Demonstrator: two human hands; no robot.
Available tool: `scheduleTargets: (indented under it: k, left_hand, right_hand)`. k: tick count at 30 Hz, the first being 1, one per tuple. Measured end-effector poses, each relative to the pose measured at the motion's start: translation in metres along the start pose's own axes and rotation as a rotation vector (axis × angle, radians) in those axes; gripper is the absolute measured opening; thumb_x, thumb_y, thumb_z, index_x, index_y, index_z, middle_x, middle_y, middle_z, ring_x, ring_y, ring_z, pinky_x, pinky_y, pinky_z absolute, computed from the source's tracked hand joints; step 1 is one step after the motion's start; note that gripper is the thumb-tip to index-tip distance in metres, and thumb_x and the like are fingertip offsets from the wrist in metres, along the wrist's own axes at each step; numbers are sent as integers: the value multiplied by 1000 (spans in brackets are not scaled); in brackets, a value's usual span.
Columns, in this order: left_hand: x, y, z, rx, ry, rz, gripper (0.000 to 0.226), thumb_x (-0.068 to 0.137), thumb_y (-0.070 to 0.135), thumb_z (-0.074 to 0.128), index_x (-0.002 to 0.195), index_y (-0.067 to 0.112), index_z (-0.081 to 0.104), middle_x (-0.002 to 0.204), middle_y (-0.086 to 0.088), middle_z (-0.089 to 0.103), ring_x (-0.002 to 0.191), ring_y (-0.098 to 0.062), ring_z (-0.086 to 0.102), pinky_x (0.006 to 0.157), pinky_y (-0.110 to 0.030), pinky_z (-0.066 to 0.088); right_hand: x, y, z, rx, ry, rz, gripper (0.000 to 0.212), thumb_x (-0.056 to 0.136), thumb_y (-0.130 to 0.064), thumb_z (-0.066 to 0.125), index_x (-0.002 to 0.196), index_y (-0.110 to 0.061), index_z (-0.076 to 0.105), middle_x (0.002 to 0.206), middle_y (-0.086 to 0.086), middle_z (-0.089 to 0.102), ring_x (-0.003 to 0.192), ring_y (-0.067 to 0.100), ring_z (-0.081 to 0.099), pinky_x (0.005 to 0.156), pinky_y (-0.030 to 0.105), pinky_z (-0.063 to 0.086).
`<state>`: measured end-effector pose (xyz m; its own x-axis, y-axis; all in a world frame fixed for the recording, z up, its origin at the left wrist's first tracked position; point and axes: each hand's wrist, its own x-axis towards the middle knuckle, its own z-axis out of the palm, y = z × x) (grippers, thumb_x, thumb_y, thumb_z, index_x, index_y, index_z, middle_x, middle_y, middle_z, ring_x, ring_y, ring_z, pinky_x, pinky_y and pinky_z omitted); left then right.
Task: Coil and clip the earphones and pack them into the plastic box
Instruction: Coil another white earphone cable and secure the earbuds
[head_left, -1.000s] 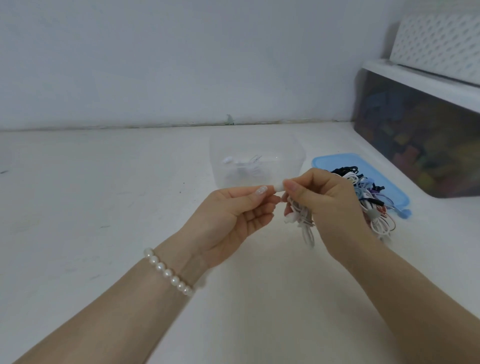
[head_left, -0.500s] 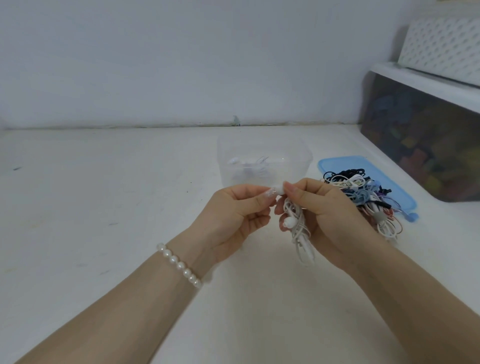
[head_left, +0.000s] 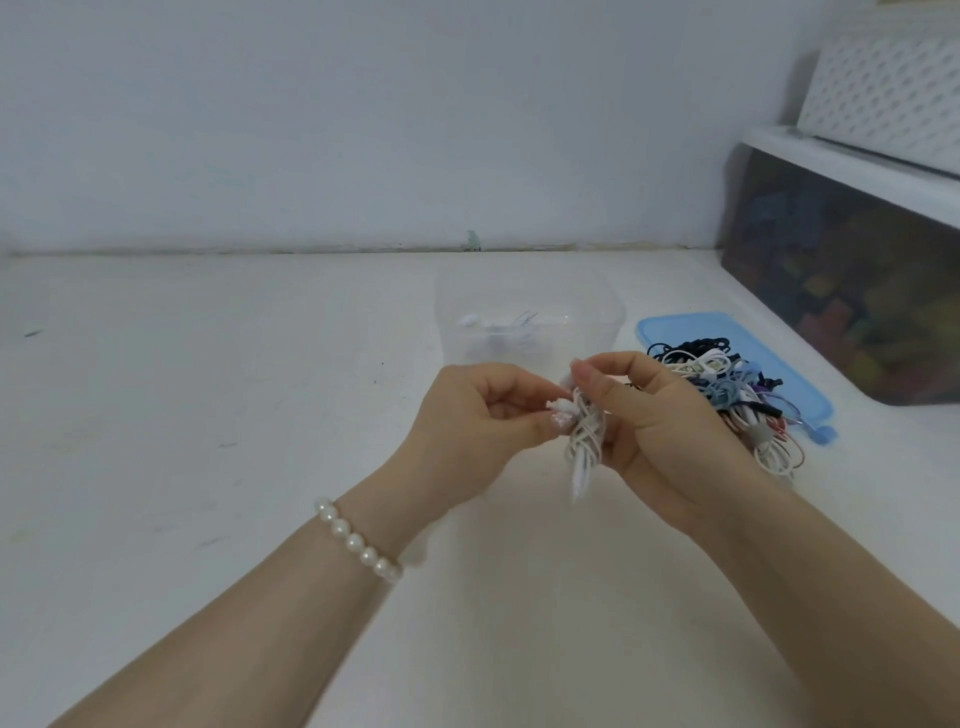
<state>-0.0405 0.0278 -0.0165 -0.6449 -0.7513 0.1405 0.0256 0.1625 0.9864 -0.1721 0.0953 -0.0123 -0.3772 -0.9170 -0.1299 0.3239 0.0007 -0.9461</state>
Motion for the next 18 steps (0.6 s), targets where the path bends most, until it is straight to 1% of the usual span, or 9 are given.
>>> scheduleTargets:
  k: [1, 2, 3, 5, 8, 12, 14, 16, 18]
  left_hand:
    - [1, 0, -2, 17, 18, -6, 13, 76, -1, 69, 89, -3, 69, 67, -5, 72, 62, -13, 68, 57, -22, 53]
    - [3, 0, -5, 31, 32, -13, 14, 77, 5, 71, 90, 0, 70, 74, -10, 73, 72, -23, 70, 65, -33, 57]
    - [3, 0, -7, 41, 32, -22, 16, 77, 9, 72, 92, 4, 72, 82, -15, 73, 81, -30, 69, 74, -39, 55]
    - [4, 2, -10, 10, -7, -41, 13, 80, 12, 69, 91, 8, 73, 85, -14, 73, 82, -26, 69, 77, -34, 55]
    - [6, 5, -16, -172, -34, -128, 12, 82, 4, 61, 85, 5, 72, 70, -6, 70, 65, -11, 64, 67, -19, 54]
    - [9, 7, -21, -218, 2, -173, 7, 80, 1, 63, 80, 3, 69, 65, -5, 69, 58, -9, 64, 59, -18, 52]
    - [10, 8, -22, -224, 19, -185, 6, 80, 2, 63, 77, 2, 68, 63, -4, 68, 57, -9, 64, 57, -18, 52]
    - [10, 8, -23, -214, 20, -195, 7, 81, 2, 63, 76, 2, 67, 64, -4, 68, 57, -9, 63, 56, -18, 51]
    - [10, 7, -23, -199, 4, -203, 7, 81, 4, 63, 76, 3, 68, 64, -4, 68, 57, -10, 63, 56, -19, 51]
  right_hand:
    - [-1, -1, 0, 16, -25, 2, 31, 61, -15, 67, 88, -9, 55, 66, 7, 63, 49, 15, 58, 46, 25, 48]
    - [-1, -2, -1, 17, -49, -2, 33, 59, -11, 68, 90, -9, 57, 65, 6, 64, 51, 16, 60, 48, 25, 49]
    - [-2, -3, -1, 10, -71, -11, 33, 58, -8, 68, 89, -9, 59, 66, 6, 66, 54, 17, 62, 51, 24, 50]
    - [-2, -3, -1, -4, -101, -37, 31, 57, -5, 67, 87, -9, 66, 71, 6, 68, 62, 18, 66, 57, 23, 52]
    - [-1, -2, -2, -32, -103, -92, 29, 55, -4, 67, 83, -9, 70, 77, 5, 70, 69, 22, 68, 65, 23, 55]
    - [-2, 2, 1, -137, -110, -177, 20, 57, -9, 71, 75, -16, 74, 79, 9, 73, 71, 23, 69, 68, 24, 54]
    - [-2, 4, 3, -244, -74, -257, 23, 63, 0, 73, 73, -21, 74, 84, 5, 71, 67, 20, 66, 64, 25, 52]
    - [-2, 7, 5, -372, -13, -368, 31, 65, 3, 75, 69, -28, 74, 92, -2, 62, 58, 11, 58, 57, 21, 47]
    - [-2, 10, 7, -581, 76, -499, 30, 66, -6, 78, 69, -35, 71, 95, -4, 53, 57, 3, 51, 57, 13, 42]
